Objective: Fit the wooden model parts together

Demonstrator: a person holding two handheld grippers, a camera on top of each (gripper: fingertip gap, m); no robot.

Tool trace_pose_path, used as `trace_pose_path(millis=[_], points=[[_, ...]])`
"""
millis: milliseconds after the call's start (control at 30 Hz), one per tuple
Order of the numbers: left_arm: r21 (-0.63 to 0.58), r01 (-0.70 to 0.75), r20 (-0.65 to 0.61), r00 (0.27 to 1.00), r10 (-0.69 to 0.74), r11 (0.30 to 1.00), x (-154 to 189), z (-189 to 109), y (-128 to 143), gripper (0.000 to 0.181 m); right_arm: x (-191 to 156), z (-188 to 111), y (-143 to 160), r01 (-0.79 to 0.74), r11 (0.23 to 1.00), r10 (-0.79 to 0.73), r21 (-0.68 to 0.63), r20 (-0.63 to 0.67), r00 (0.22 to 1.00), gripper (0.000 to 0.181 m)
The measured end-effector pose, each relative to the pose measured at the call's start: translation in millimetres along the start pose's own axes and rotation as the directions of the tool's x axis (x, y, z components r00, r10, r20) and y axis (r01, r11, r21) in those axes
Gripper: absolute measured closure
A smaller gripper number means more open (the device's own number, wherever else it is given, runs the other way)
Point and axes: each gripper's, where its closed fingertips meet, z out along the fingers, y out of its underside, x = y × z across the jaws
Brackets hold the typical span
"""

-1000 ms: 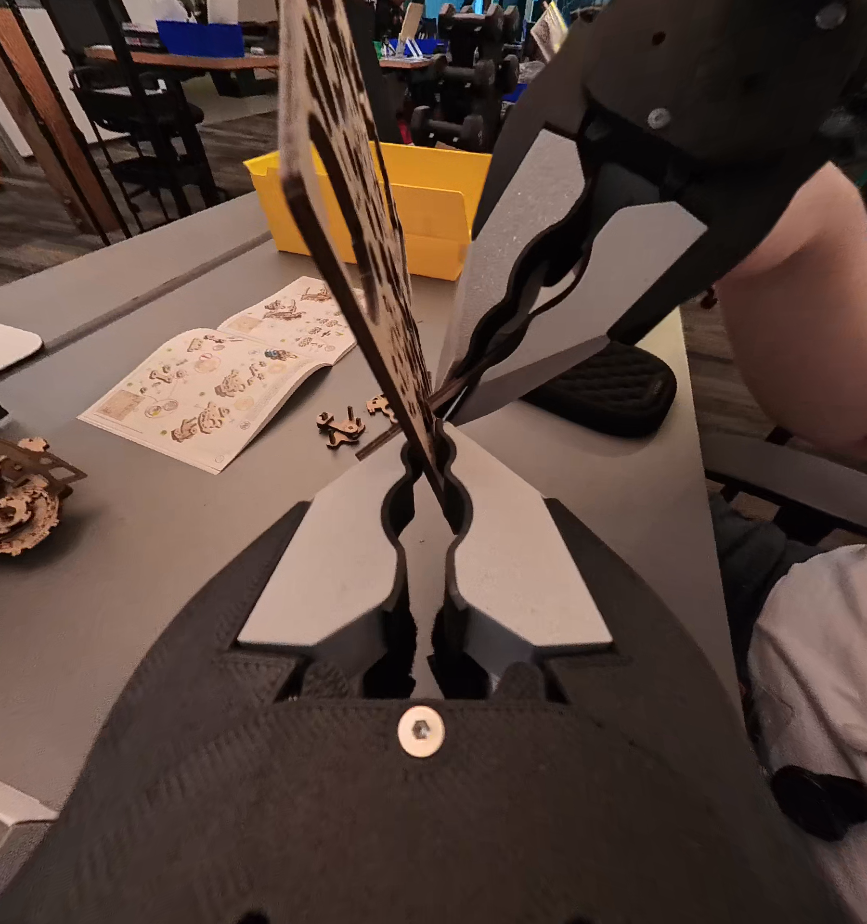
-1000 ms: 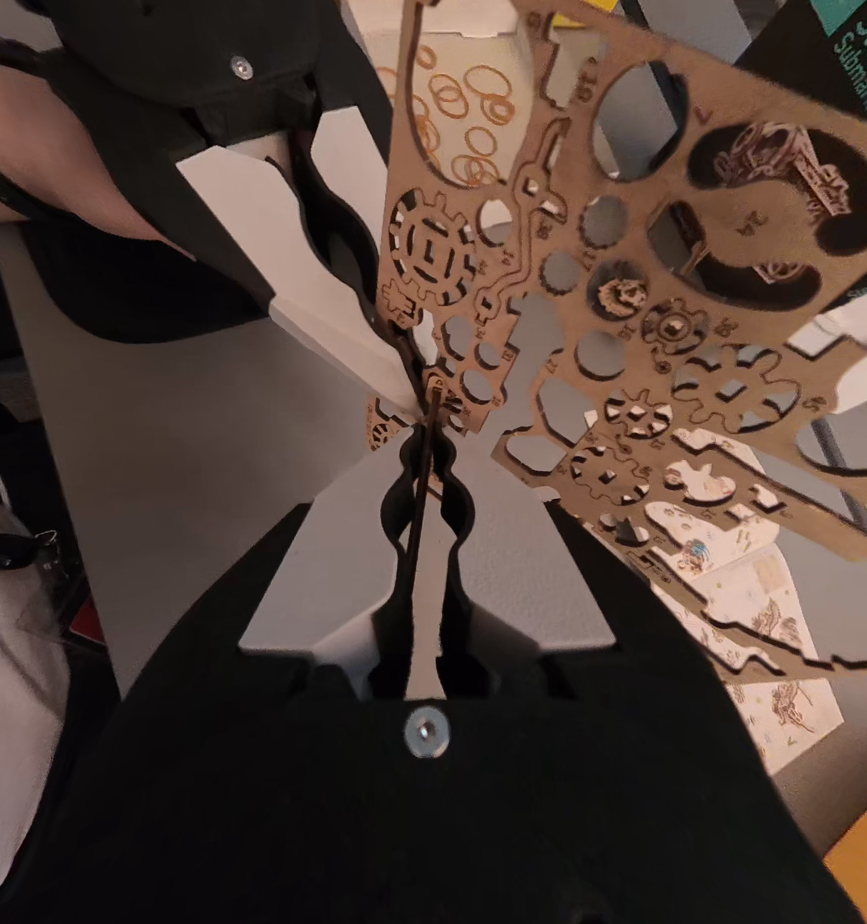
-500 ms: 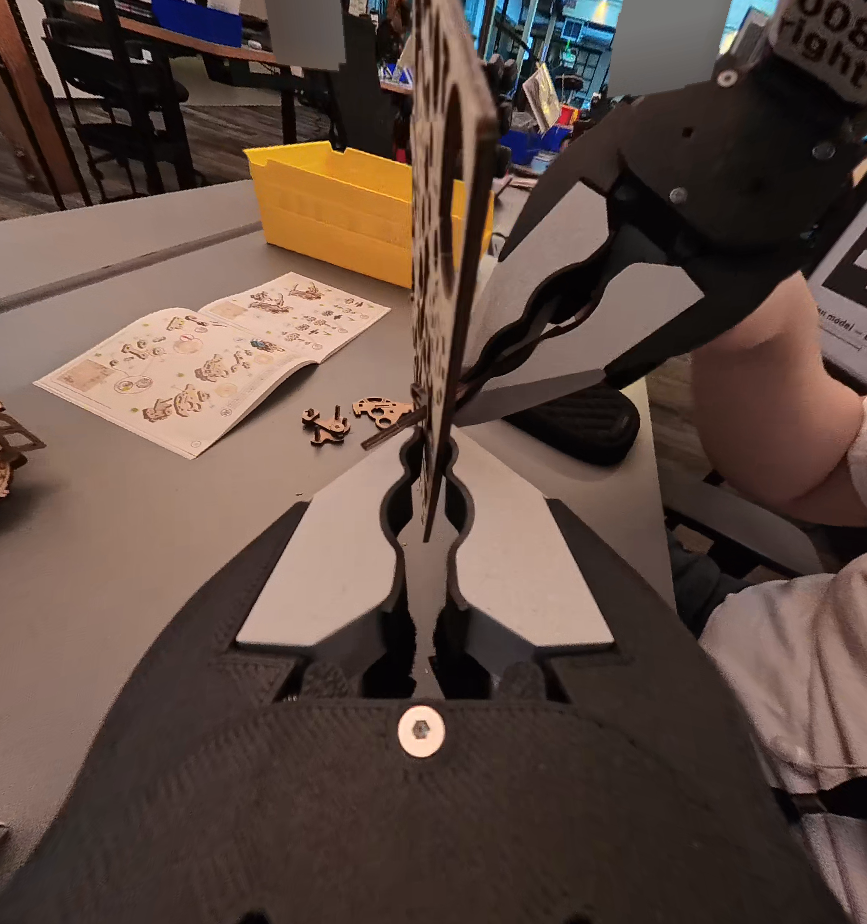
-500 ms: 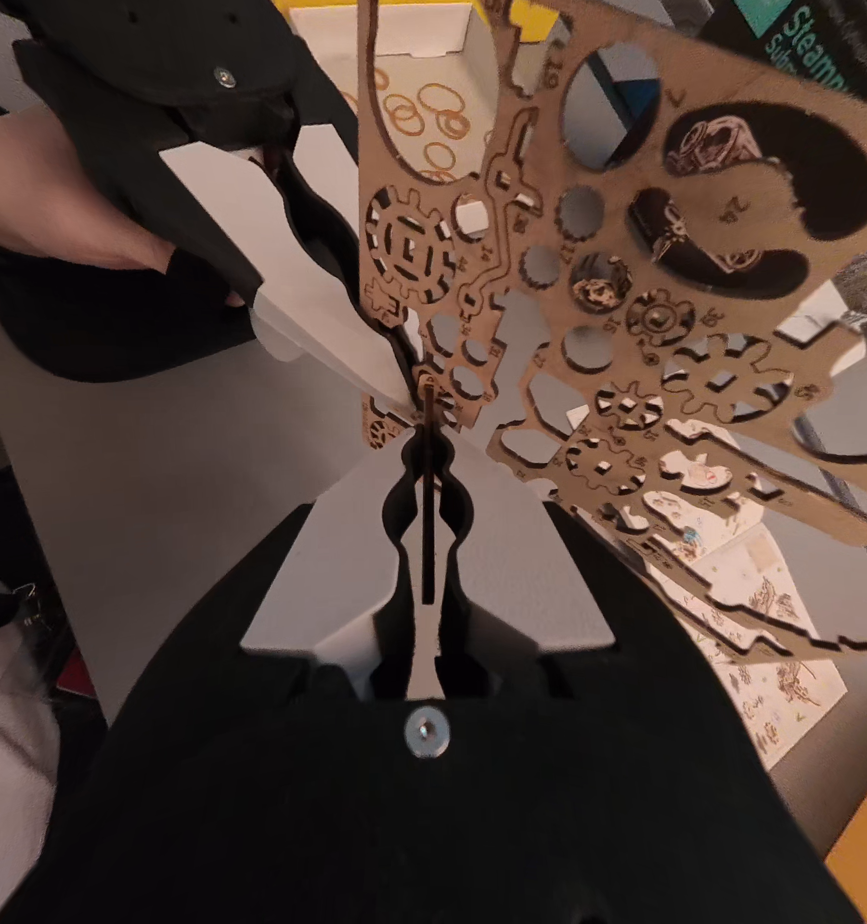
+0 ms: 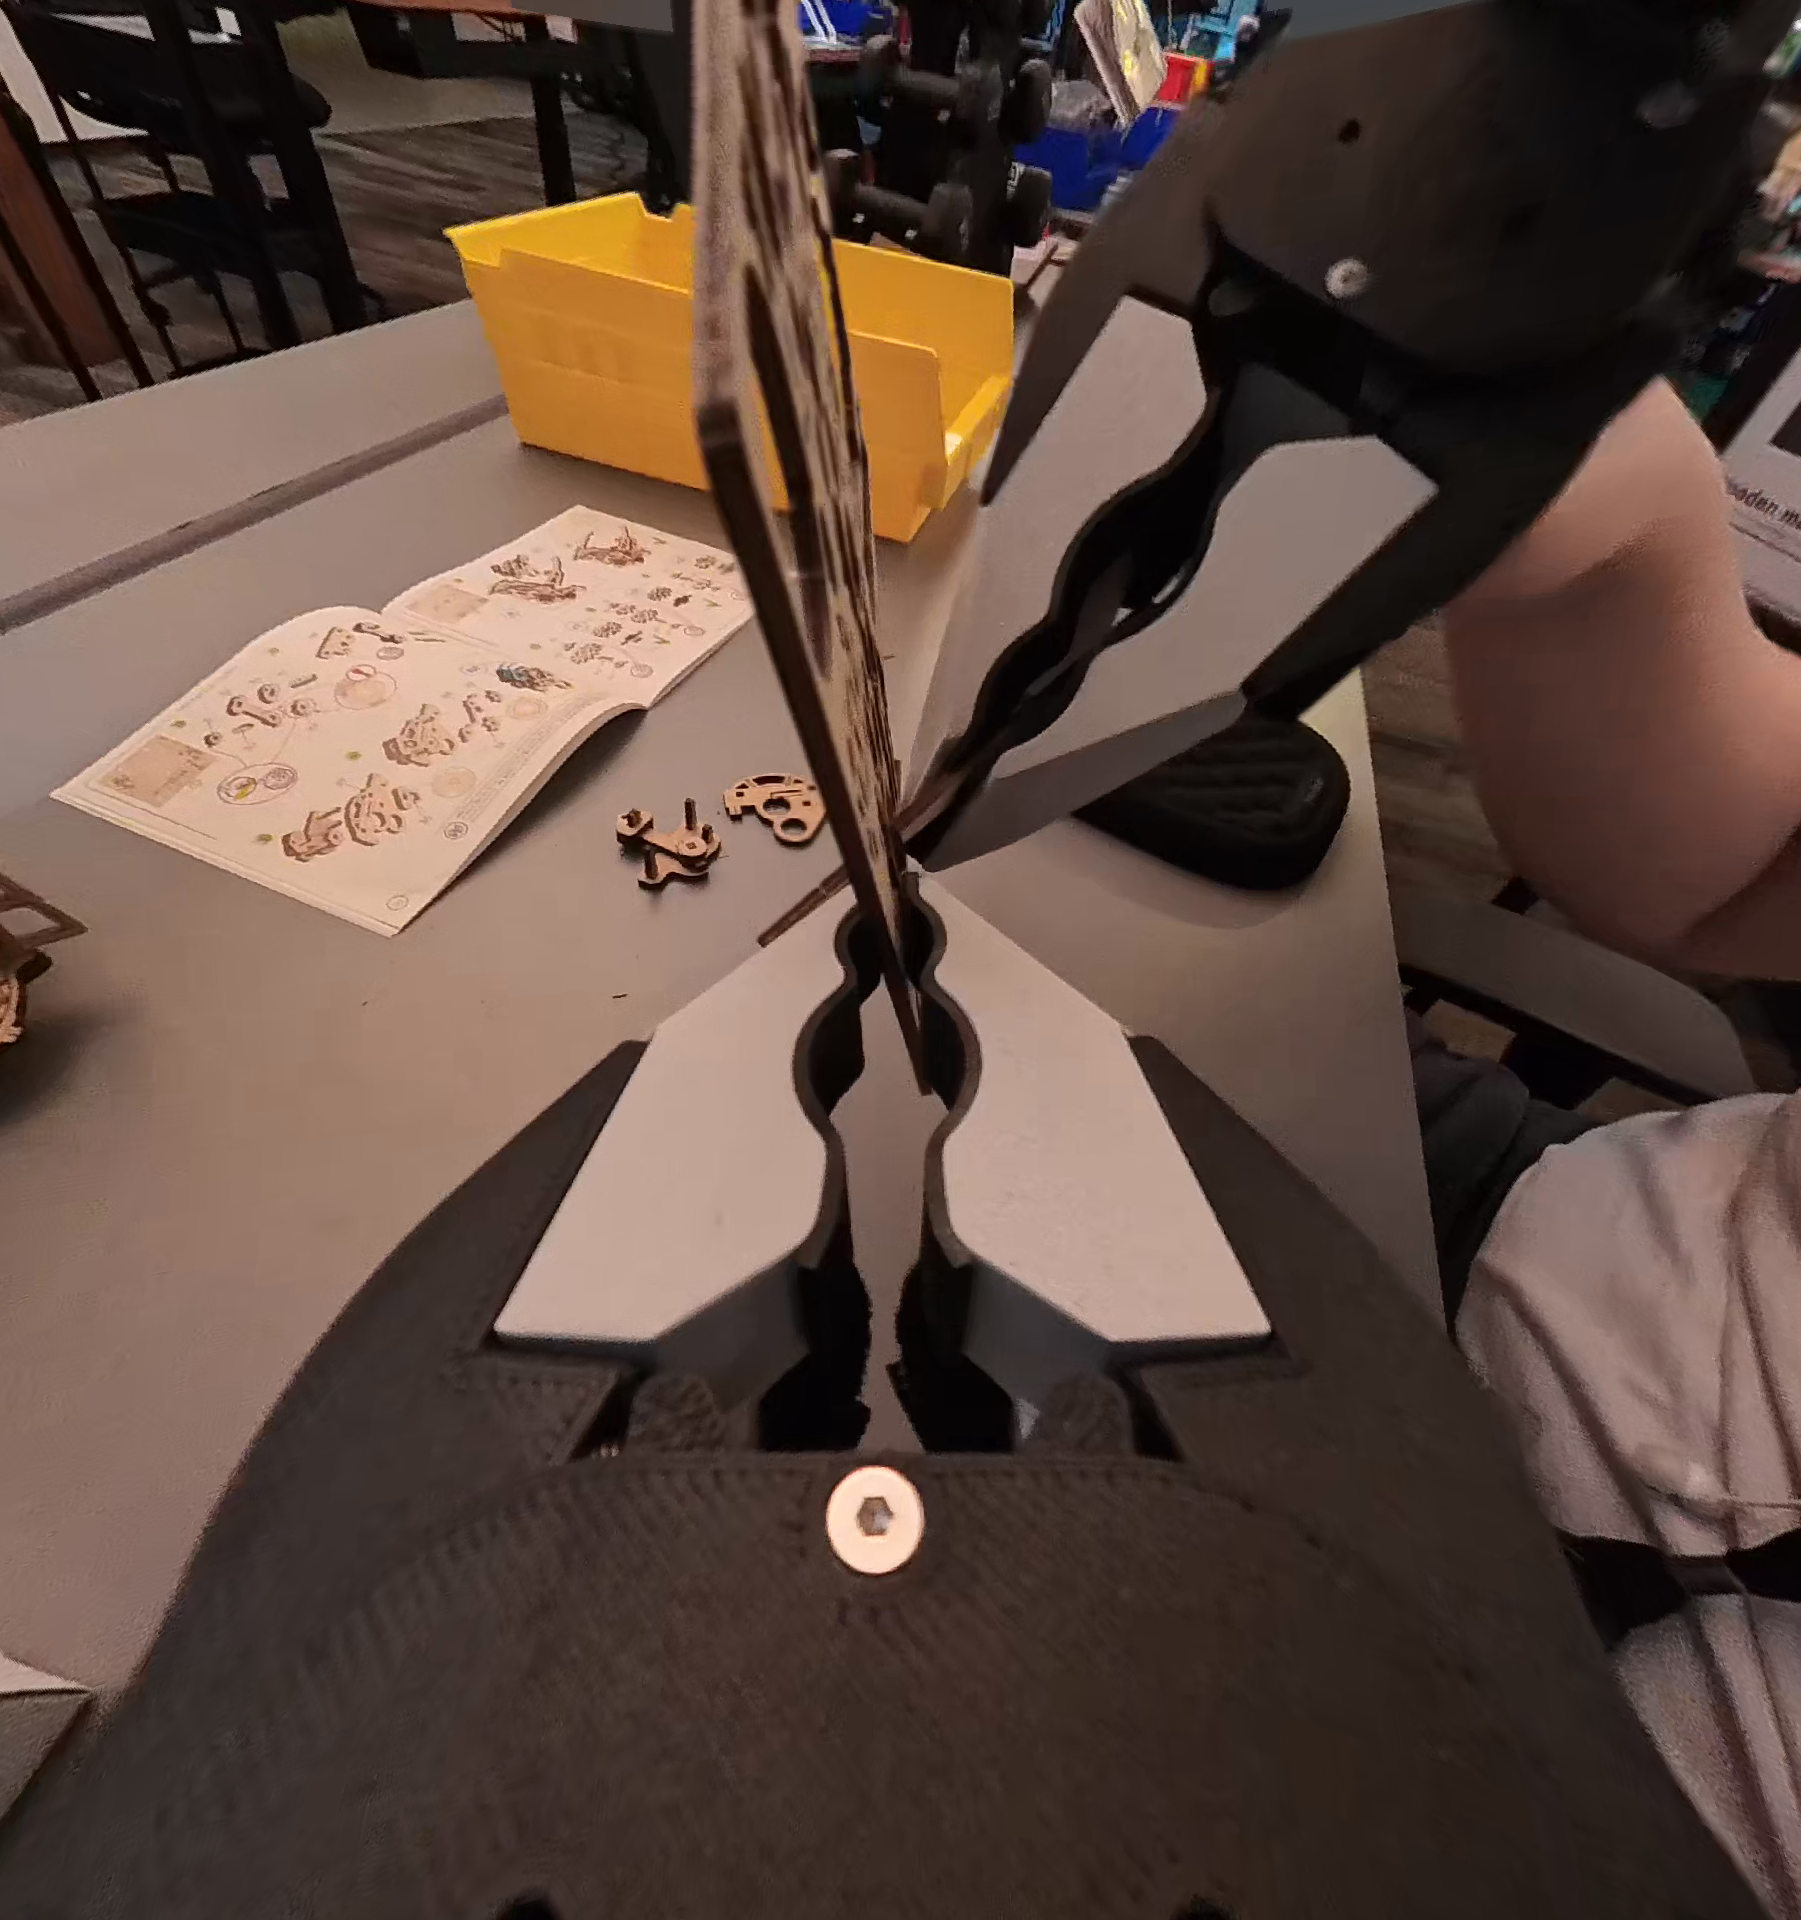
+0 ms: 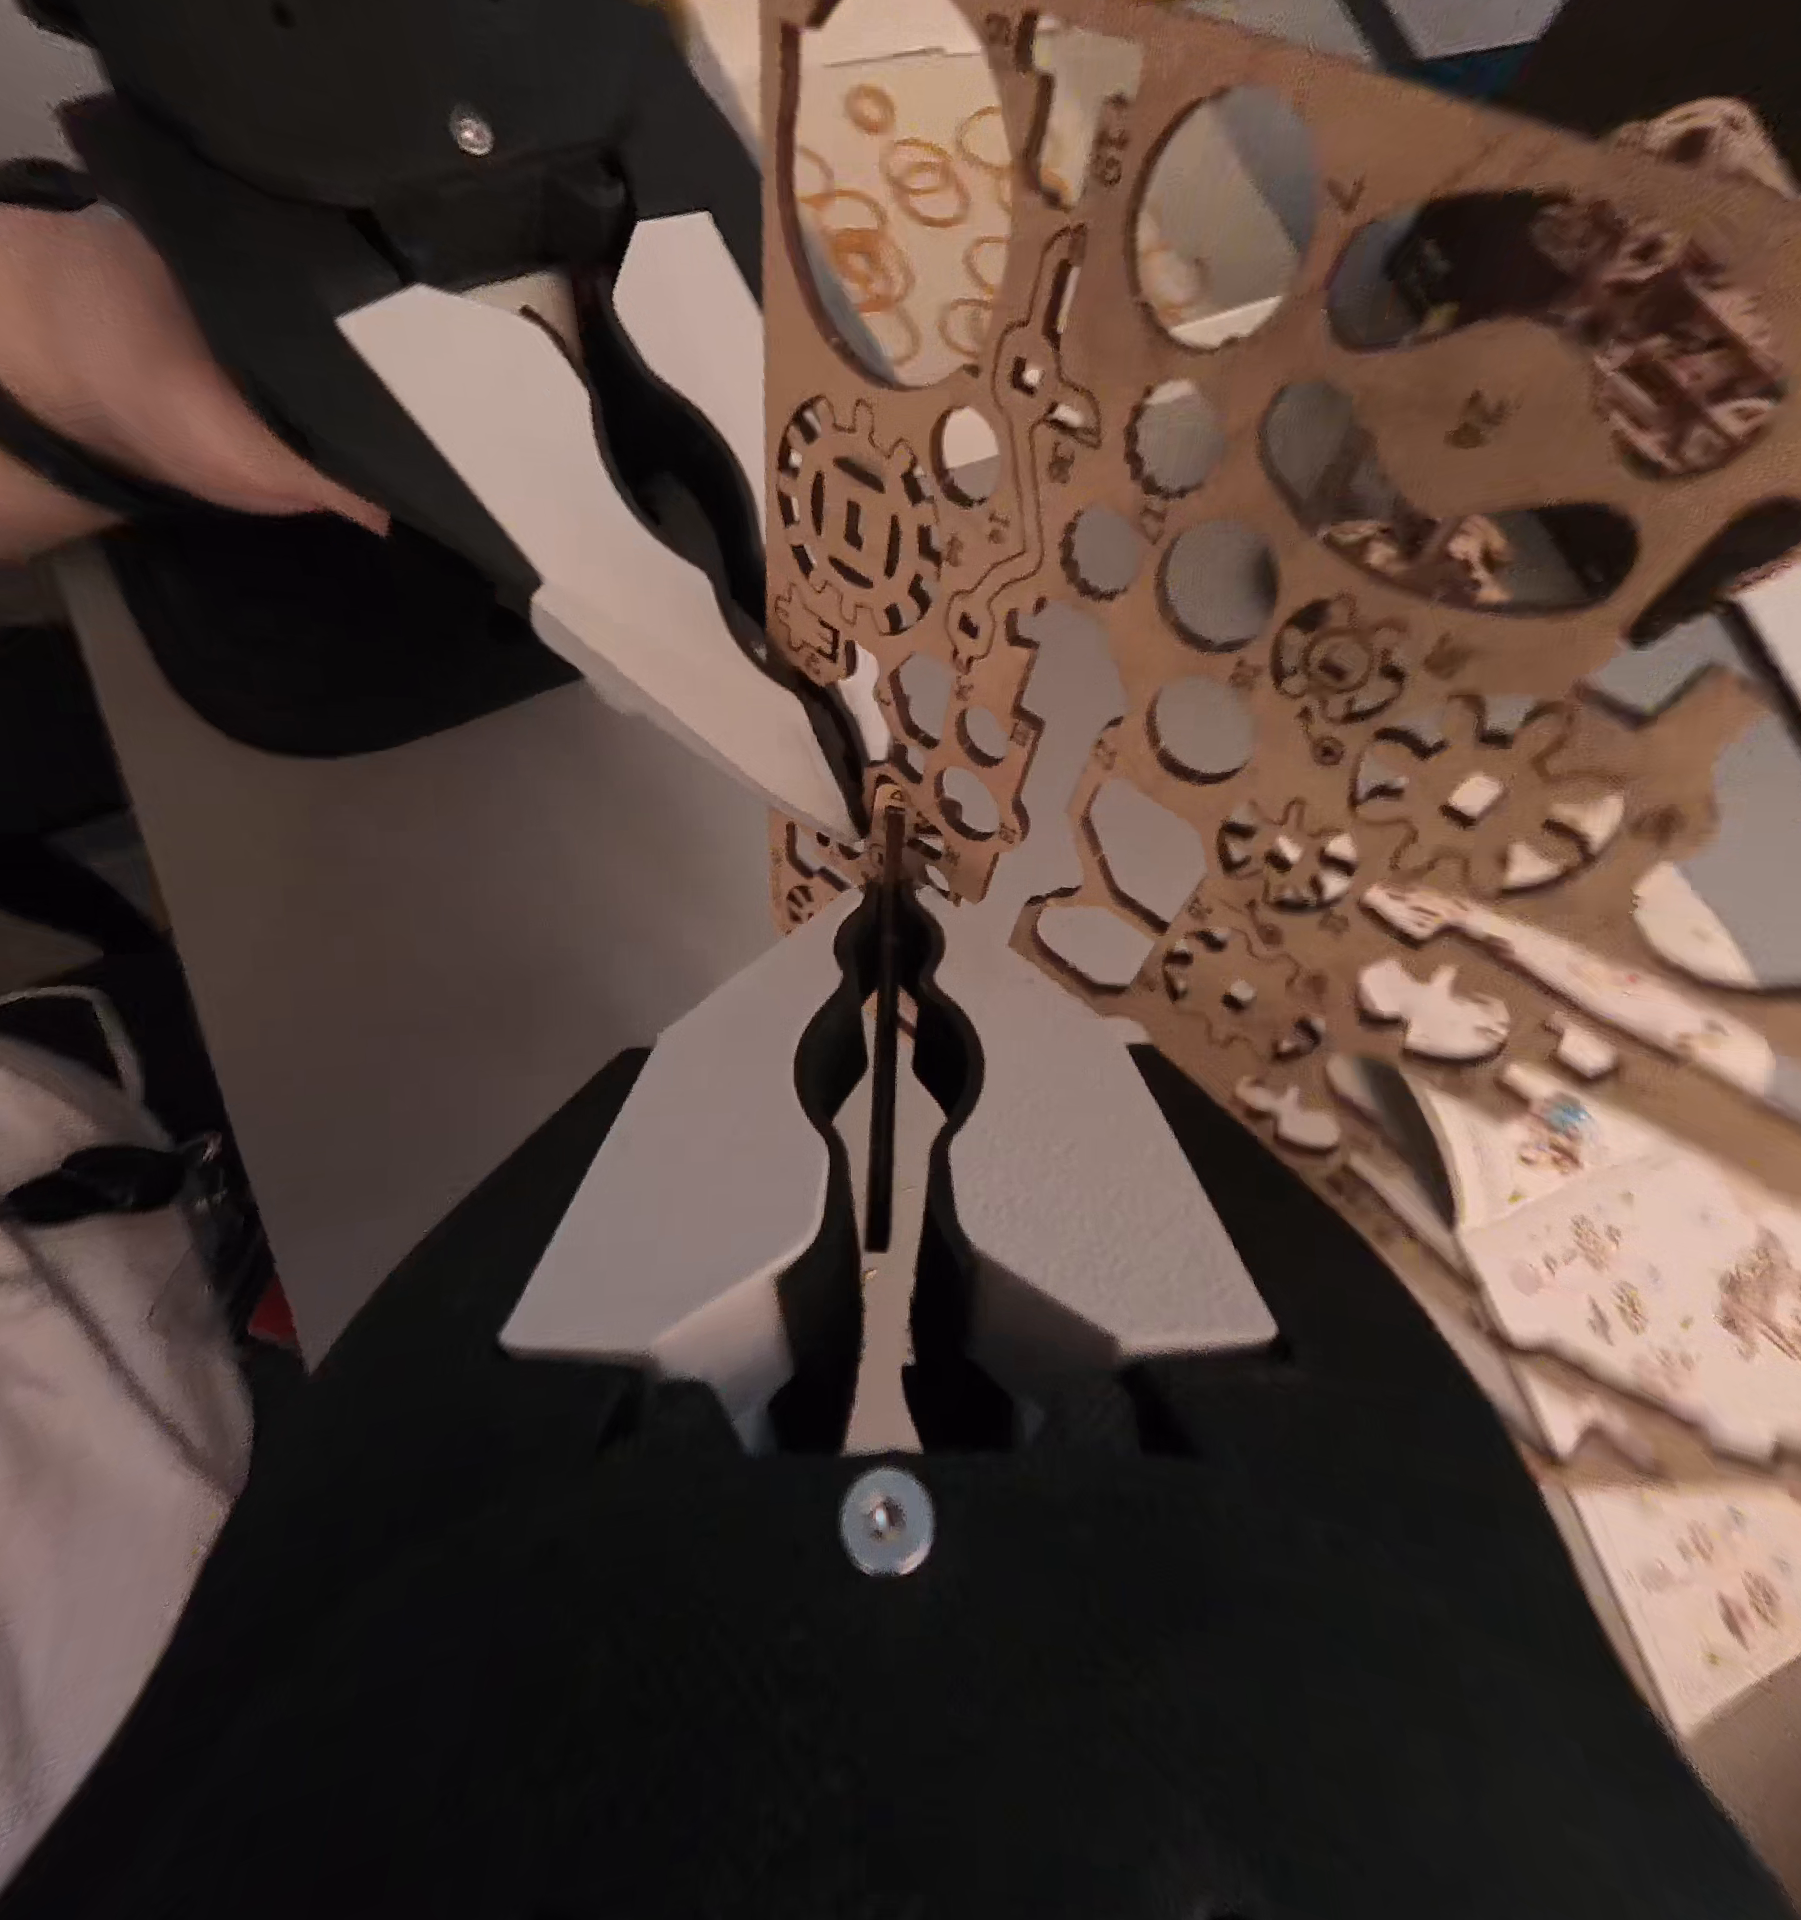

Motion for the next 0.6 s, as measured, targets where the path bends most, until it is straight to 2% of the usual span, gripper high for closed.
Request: trace_pose_path(millis=[133,267,500,600], points=[[0.012,0.008,-0.056,0.998,-0.007,1.0,9,-1,-3,0.179,-8,-8,0,-0.015,1.0,0.015,-0.004,0.193,0.981,0.181],[0.018,0.031,-0.072,0.997,-0.029,0.999,9,0,-3,0.179,-8,-8,1,-0.033,0.999,0.038,-0.023,0.249,0.968,0.181],[0.032,0.099,-0.012,0.995,-0.098,0.995,-7,0,-1,0.174,7,2,-2,-0.053,0.998,0.052,0.023,0.046,0.998,0.181],[0.025,0.115,-0.008,0.993,-0.115,0.993,-10,-2,-1,0.181,7,4,-3,-0.031,0.999,0.031,0.033,0.0,1.0,0.181]])
